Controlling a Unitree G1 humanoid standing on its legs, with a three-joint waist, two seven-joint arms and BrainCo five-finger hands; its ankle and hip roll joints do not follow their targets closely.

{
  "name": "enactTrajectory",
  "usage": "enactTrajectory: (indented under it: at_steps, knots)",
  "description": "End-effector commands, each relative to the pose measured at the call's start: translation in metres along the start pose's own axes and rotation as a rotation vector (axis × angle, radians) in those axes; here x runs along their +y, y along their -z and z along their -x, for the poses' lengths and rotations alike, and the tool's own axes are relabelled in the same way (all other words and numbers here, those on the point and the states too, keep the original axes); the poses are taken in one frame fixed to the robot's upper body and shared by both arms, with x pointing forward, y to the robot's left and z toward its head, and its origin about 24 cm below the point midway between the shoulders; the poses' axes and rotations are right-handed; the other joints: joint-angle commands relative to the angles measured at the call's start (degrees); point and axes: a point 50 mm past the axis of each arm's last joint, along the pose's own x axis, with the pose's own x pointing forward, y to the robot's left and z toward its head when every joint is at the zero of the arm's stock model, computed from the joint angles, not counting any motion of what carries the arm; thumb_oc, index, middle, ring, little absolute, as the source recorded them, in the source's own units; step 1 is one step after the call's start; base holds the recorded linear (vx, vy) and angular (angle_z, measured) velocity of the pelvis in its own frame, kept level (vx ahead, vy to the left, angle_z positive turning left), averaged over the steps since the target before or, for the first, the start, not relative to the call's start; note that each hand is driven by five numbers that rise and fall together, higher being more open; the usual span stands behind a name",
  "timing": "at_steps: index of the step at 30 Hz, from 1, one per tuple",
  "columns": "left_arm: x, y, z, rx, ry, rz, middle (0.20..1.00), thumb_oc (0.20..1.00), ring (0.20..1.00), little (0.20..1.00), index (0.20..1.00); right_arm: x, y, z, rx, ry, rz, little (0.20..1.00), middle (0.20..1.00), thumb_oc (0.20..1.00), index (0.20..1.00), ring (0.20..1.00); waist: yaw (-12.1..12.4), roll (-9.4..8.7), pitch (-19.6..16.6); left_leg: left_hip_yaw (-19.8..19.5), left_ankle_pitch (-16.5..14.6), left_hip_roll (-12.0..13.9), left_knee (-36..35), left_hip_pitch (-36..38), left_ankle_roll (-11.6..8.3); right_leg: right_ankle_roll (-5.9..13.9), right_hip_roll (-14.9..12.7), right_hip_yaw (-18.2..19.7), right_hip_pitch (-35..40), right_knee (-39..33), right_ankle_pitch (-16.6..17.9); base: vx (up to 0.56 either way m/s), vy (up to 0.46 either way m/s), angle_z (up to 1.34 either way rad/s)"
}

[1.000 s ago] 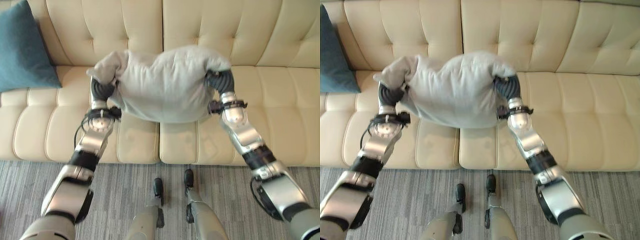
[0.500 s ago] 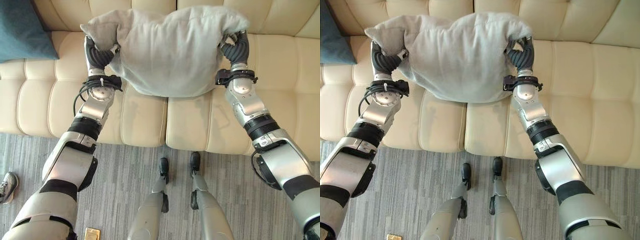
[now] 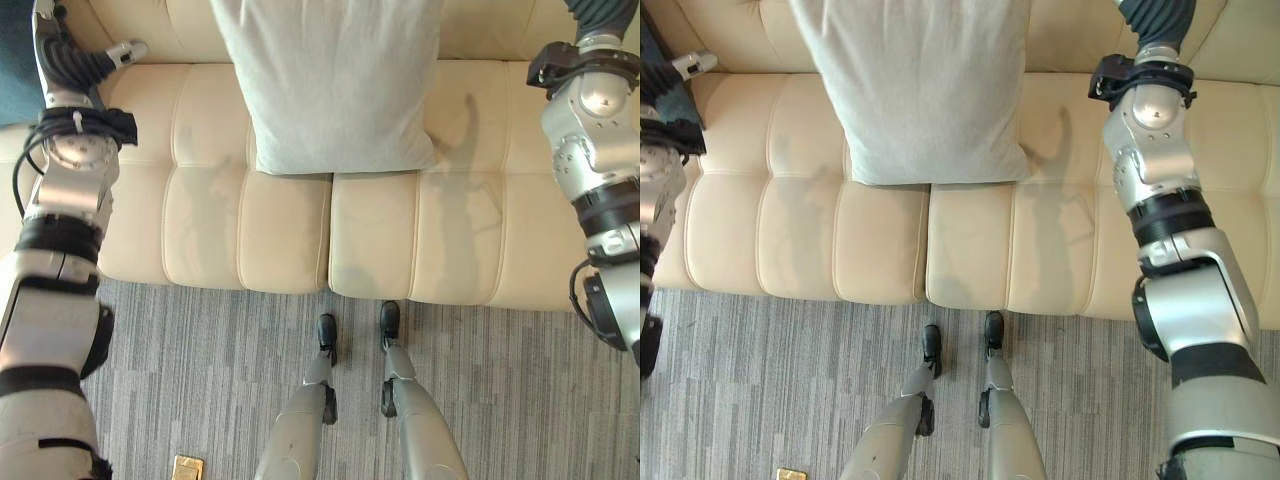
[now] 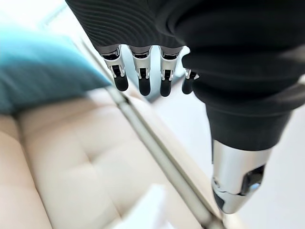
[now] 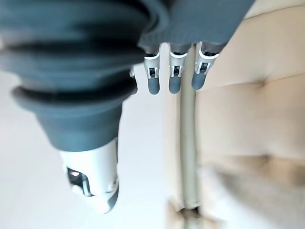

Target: Pick up all the scattered cushions and arrange them neatly on the sofa.

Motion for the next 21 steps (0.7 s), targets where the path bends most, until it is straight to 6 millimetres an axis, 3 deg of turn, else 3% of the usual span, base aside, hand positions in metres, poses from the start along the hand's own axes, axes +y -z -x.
enactTrajectory:
  at_steps: [1, 2, 3, 5, 6, 7, 8, 9, 10, 12, 13, 16, 17, 21]
  knots:
    - [0.011, 0.007, 0.022, -0.05, 0.001, 0.047, 1.0, 1.0, 1.0, 1.0, 1.0, -0.015, 0.018, 0.031, -0.018, -0.037, 0.036, 1.0, 1.0, 1.0, 1.0, 1.0, -0.2, -2.47, -4.8, -0.6, -4.5, 0.8, -0.5, 4.9, -3.27, 8.55, -3.3, 1.4, 3.0, -0.4, -4.3, 0.07, 0.01, -0.02]
    - [0.008, 0.037, 0.063, 0.027, 0.073, 0.05, 1.0, 1.0, 1.0, 1.0, 1.0, -0.035, 0.04, 0.073, 0.044, -0.096, 0.145, 1.0, 1.0, 1.0, 1.0, 1.0, -0.7, -2.55, -5.2, -0.5, -5.5, 0.9, -0.5, 6.8, -2.98, 8.56, -3.2, 1.1, 4.8, -0.4, -5.0, 0.04, 0.002, 0.02]
    - [0.009, 0.038, 0.066, 0.034, 0.075, 0.046, 1.0, 1.0, 1.0, 1.0, 1.0, -0.034, 0.042, 0.076, 0.052, -0.099, 0.147, 1.0, 1.0, 1.0, 1.0, 1.0, -0.8, -2.64, -5.6, -0.4, -5.2, 0.8, -0.5, 6.7, -2.97, 8.54, -3.3, 1.1, 4.7, -0.4, -4.8, 0.05, 0.012, 0.02]
    - [0.006, 0.072, 0.113, 0.174, 0.147, 0.074, 1.0, 1.0, 1.0, 1.0, 1.0, -0.055, 0.066, 0.129, 0.163, -0.167, 0.243, 1.0, 1.0, 1.0, 1.0, 1.0, -1.5, -2.89, -6.0, -0.1, -6.3, 1.0, -0.5, 8.9, -2.66, 8.76, -3.3, 1.0, 6.9, -0.4, -5.5, 0.07, 0.027, -0.05]
    - [0.003, 0.098, 0.154, 0.314, 0.217, 0.067, 1.0, 1.0, 1.0, 1.0, 1.0, -0.071, 0.084, 0.172, 0.285, -0.185, 0.283, 1.0, 1.0, 1.0, 1.0, 1.0, -2.1, -3.29, -7.0, 0.2, -6.6, 1.0, -0.5, 10.4, -2.35, 8.86, -3.5, 0.9, 8.5, -0.4, -5.7, 0.07, 0.03, -0.15]
    - [0.003, 0.098, 0.154, 0.315, 0.218, 0.066, 1.0, 1.0, 1.0, 1.0, 1.0, -0.071, 0.084, 0.172, 0.286, -0.185, 0.283, 1.0, 1.0, 1.0, 1.0, 1.0, -2.1, -3.31, -7.1, 0.2, -6.6, 1.0, -0.5, 10.4, -2.35, 8.86, -3.5, 0.9, 8.4, -0.4, -5.7, 0.06, 0.027, -0.23]
    - [-0.001, 0.11, 0.178, 0.394, 0.261, 0.069, 1.0, 1.0, 1.0, 1.0, 1.0, -0.079, 0.098, 0.198, 0.386, -0.181, 0.278, 1.0, 1.0, 1.0, 1.0, 1.0, -2.4, -3.36, -7.3, 0.4, -7.2, 1.1, -0.5, 11.4, -2.31, 9.02, -3.4, 0.8, 9.5, -0.4, -6.1, 0.03, 0.027, -0.22]
    - [0.0, 0.128, 0.216, 0.529, 0.322, 0.055, 1.0, 1.0, 1.0, 1.0, 1.0, -0.092, 0.118, 0.243, 0.565, -0.193, 0.293, 1.0, 1.0, 1.0, 1.0, 1.0, -3.1, -3.61, -8.0, 0.6, -7.2, 1.1, -0.5, 12.7, -2.05, 9.11, -3.5, 0.8, 10.7, -0.4, -6.0, 0.03, 0.027, -0.17]
    - [0.0, 0.128, 0.216, 0.53, 0.322, 0.055, 1.0, 1.0, 1.0, 1.0, 1.0, -0.091, 0.118, 0.244, 0.565, -0.193, 0.293, 1.0, 1.0, 1.0, 1.0, 1.0, -3.2, -3.61, -8.1, 0.6, -7.2, 1.1, -0.5, 12.7, -2.05, 9.11, -3.5, 0.8, 10.7, -0.4, -6.0, 0.04, 0.06, -0.08]
    - [0.006, 0.158, 0.292, 0.802, 0.448, -0.027, 1.0, 1.0, 1.0, 1.0, 1.0, -0.109, 0.143, 0.322, 0.884, -0.233, 0.335, 1.0, 1.0, 1.0, 1.0, 1.0, -4.4, -3.89, -9.6, 1.3, -7.7, 1.3, -0.5, 16.3, -1.77, 9.06, -3.3, 1.0, 13.9, -0.4, -6.4, 0.02, 0.081, -0.07]
    - [0.006, 0.158, 0.293, 0.803, 0.449, -0.028, 1.0, 1.0, 1.0, 1.0, 1.0, -0.109, 0.143, 0.323, 0.885, -0.234, 0.335, 1.0, 1.0, 1.0, 1.0, 1.0, -4.4, -3.88, -9.5, 1.4, -7.8, 1.4, -0.5, 16.5, -1.77, 9.06, -3.3, 1.0, 14.1, -0.4, -6.4, -0.02, 0.066, -0.15]
    - [0.011, 0.173, 0.336, 0.962, 0.536, -0.102, 1.0, 1.0, 1.0, 1.0, 1.0, -0.119, 0.152, 0.366, 1.067, -0.3, 0.403, 1.0, 1.0, 1.0, 1.0, 1.0, -5.0, -3.87, -10.7, 1.5, -8.1, 1.4, -0.4, 18.8, -1.59, 8.79, -3.4, 1.0, 16.4, -0.4, -6.7, -0.02, 0.074, -0.18]
    - [0.015, 0.18, 0.361, 1.059, 0.569, -0.147, 1.0, 1.0, 1.0, 1.0, 1.0, -0.126, 0.155, 0.389, 1.16, -0.319, 0.44, 1.0, 1.0, 1.0, 1.0, 1.0, -5.3, -3.79, -11.2, 1.4, -8.8, 1.4, -0.3, 20.8, -1.5, 8.66, -3.4, 0.9, 18.3, -0.1, -7.2, -0.07, 0.121, -0.14]
    - [0.018, 0.182, 0.377, 1.12, 0.544, -0.155, 1.0, 1.0, 1.0, 1.0, 1.0, -0.132, 0.159, 0.402, 1.227, -0.319, 0.5, 1.0, 1.0, 1.0, 1.0, 1.0, -5.6, -4.58, -11.1, 2.0, -9.4, 0.7, -0.2, 23.0, -0.81, 8.82, -3.7, 1.5, 19.3, 0.5, -6.4, -0.13, 0.097, -0.06]
